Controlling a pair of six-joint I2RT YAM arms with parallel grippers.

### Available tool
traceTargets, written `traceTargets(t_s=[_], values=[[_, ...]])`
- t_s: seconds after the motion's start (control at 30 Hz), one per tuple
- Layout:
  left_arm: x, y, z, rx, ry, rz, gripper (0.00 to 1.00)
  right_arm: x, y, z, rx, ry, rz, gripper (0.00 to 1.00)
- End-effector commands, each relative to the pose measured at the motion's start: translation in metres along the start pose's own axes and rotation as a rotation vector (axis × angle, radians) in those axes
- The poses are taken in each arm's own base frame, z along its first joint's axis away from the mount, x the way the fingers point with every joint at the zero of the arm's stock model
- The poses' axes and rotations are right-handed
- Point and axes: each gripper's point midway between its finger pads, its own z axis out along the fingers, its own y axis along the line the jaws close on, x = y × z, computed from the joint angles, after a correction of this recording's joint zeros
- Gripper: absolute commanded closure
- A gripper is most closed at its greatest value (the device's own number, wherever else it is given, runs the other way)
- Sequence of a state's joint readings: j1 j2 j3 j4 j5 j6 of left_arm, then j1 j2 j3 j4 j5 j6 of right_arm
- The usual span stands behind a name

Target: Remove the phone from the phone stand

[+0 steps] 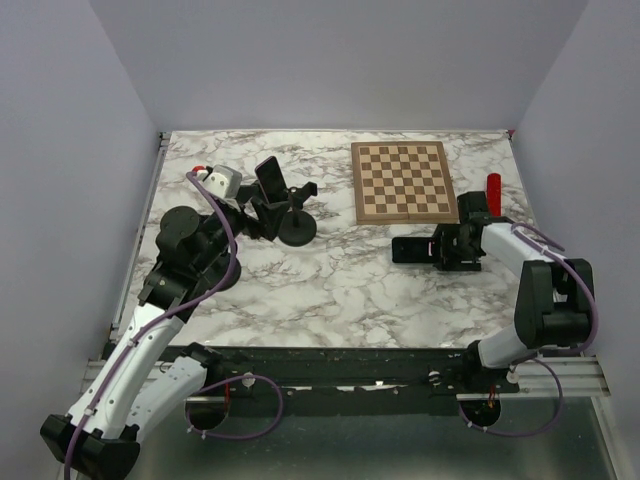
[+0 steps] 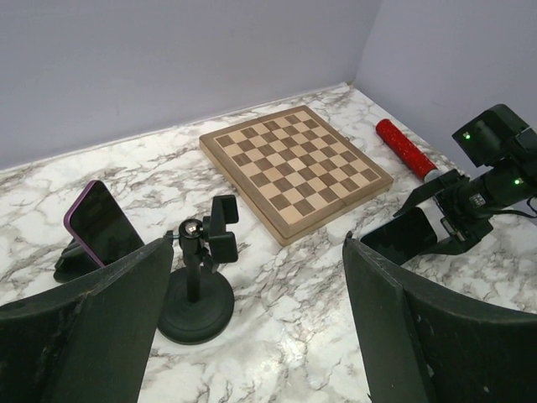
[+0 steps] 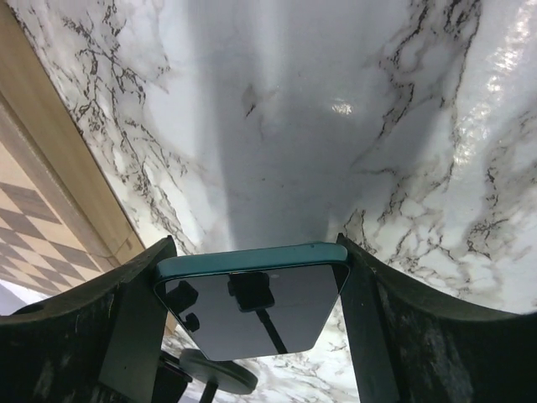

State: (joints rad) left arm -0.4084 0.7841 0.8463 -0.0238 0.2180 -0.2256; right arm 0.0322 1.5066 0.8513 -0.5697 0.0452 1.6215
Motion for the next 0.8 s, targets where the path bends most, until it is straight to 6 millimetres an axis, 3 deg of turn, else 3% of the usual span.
traceTargets(t_s=[0.0,0.27,0.43,0.77], values=[[-0.014,-0.004,-0.006,0.003,-0.064,0.001,0.1,-0.006,0.006,0.009,0.024,-0.024,0.012,0.96],[-0.018,0.002,-0.01,-0.033,-0.091,-0.004,0.11,-0.018,0.004,0.015,0.038,-0.095,0.029,0.78],[-0.019,0.003,-0.012,-0.043,-0.101,-0.006,0.11,-0.018,0.001,0.024,0.053,-0.098,0.03,0.71],[-0.019,0.008,-0.014,-0.069,-0.112,-0.007,0.11,-0.015,-0.009,0.038,0.091,-0.08,0.015,0.41]])
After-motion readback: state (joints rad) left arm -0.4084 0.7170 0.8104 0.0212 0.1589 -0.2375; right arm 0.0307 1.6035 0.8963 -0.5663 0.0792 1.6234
